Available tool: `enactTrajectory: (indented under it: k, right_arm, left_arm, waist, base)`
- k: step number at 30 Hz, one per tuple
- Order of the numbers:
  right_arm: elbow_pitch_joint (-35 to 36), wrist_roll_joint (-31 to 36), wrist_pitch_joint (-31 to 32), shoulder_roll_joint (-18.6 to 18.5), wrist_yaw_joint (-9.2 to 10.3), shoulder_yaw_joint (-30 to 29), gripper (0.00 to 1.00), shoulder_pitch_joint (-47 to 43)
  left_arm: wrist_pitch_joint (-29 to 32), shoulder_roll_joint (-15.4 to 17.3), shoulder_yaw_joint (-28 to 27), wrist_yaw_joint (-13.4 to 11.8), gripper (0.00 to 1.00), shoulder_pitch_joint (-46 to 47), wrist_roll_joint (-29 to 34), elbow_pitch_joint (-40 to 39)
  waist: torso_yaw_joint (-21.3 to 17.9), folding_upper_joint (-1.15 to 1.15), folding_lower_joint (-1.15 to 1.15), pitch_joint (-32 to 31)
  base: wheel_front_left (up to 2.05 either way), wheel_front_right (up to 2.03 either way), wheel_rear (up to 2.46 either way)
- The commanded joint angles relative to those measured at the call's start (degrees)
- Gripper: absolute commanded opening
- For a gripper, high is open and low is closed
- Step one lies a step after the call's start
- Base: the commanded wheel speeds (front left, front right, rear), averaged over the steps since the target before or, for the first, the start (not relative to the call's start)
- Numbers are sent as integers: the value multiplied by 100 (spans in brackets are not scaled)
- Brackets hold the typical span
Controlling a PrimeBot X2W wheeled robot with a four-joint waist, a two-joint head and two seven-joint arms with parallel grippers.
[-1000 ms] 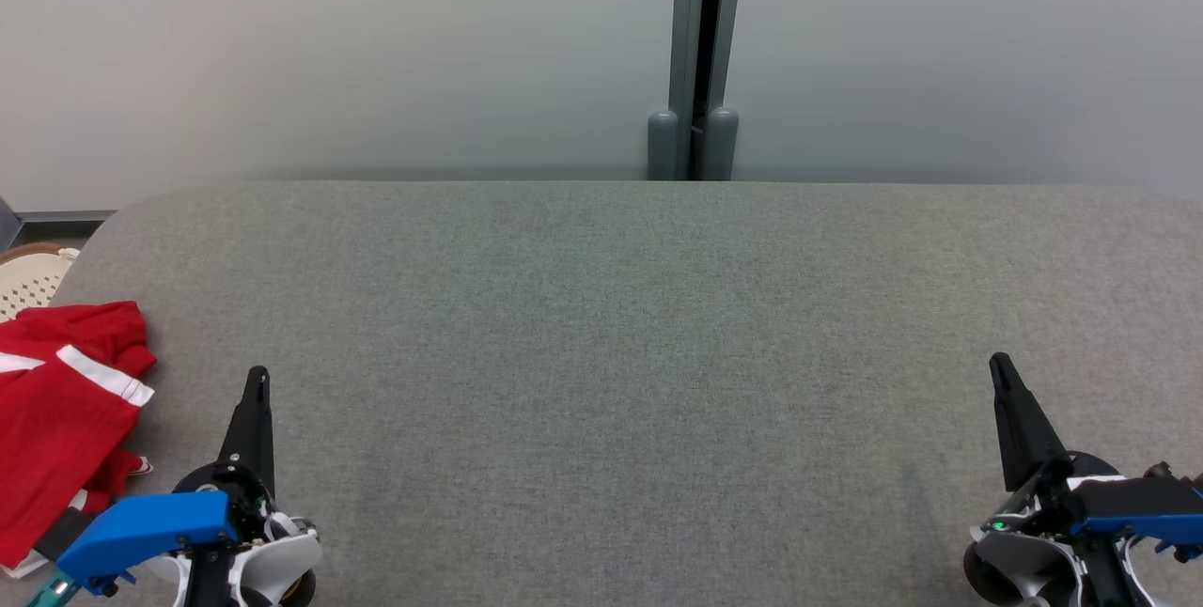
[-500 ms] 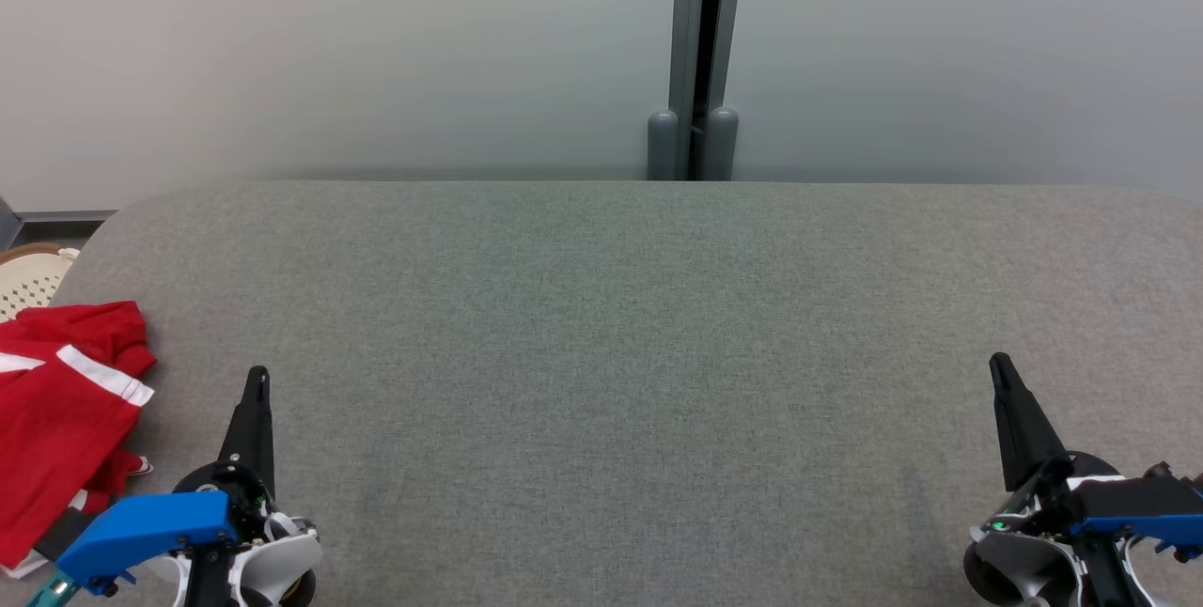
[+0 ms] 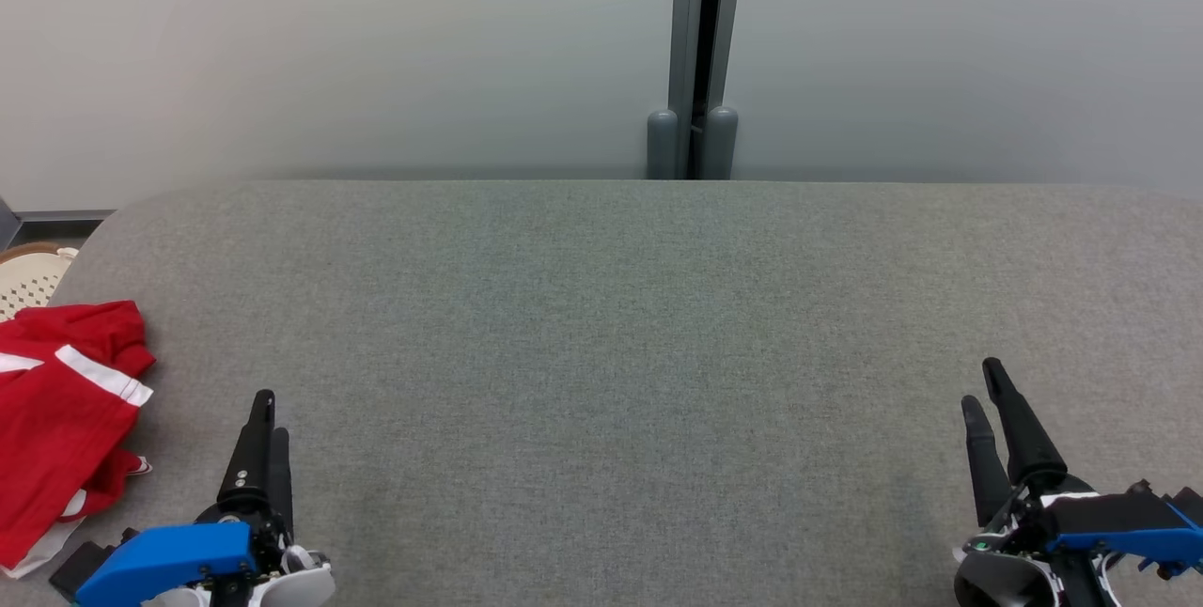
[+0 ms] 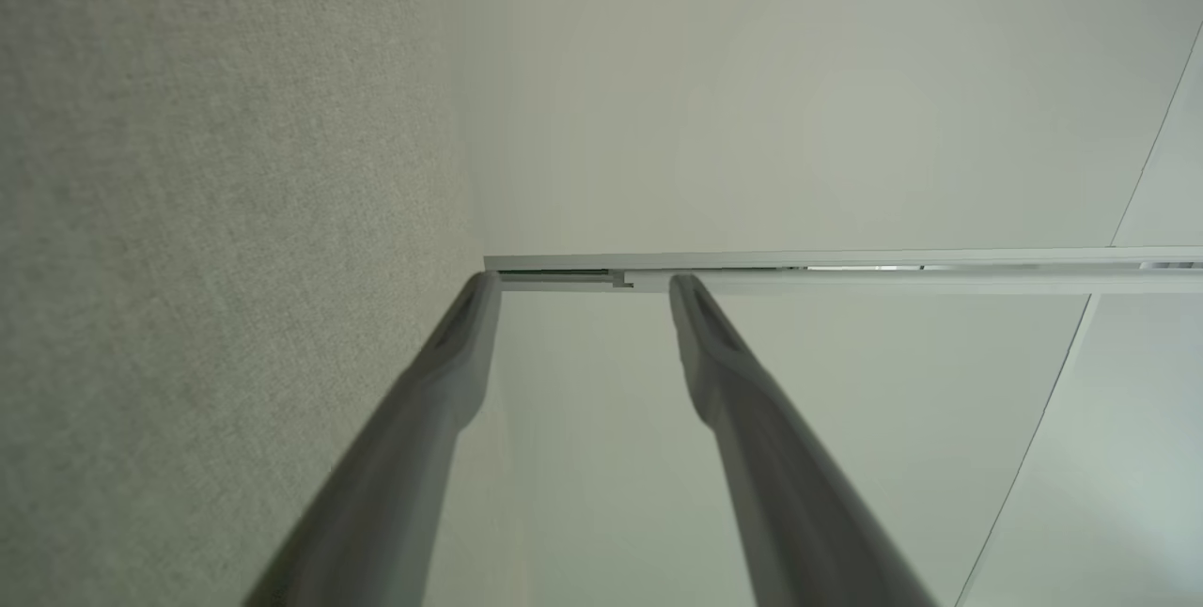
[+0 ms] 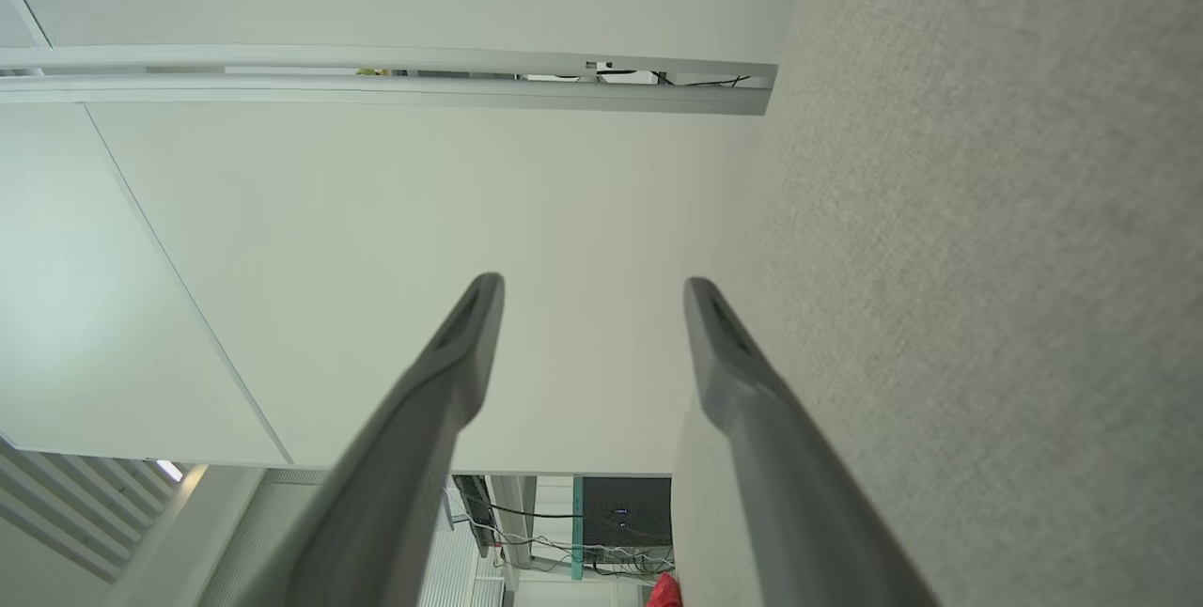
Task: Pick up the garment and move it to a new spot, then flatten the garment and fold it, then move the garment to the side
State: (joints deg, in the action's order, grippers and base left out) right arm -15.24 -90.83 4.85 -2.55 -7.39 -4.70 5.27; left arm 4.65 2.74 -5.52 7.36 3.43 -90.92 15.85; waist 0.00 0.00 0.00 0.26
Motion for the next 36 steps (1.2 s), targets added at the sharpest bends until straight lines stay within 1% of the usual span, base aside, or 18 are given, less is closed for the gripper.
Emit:
enactTrajectory:
  k: [1,5,10,21,31,36]
  right_arm:
    - [129,114,-67,-81,-7,66,100,43]
    - [130,495,-183,-120,-8,118,100,44]
    - [147,1172,-315,-105,-8,133,100,24]
    - [35,2575,-580,-64,-9,186,100,-59]
    - [-136,3694,-793,-32,-10,228,100,-57]
    - [-184,4186,-892,-30,-11,263,100,-87]
  left_arm:
    - [-60,61,46,3,100,100,116,-119]
    - [-171,60,13,3,100,74,519,-156]
    - [-302,47,-14,4,100,27,1187,-202]
    - [-565,82,177,6,100,-106,2704,-206]
    - [-779,120,324,8,100,-136,3778,-37]
    - [-877,142,324,-45,100,-184,4309,-66]
  waist:
    - [1,0,0,1]
    - [1,0,0,4]
    - [-1,0,0,7]
    - [-7,0,0,13]
    - [-11,0,0,12]
    - [-11,0,0,11]
  base:
    - [0,0,0]
    - [0,0,0]
    - [0,0,0]
    - [0,0,0]
    - [0,0,0]
    - [0,0,0]
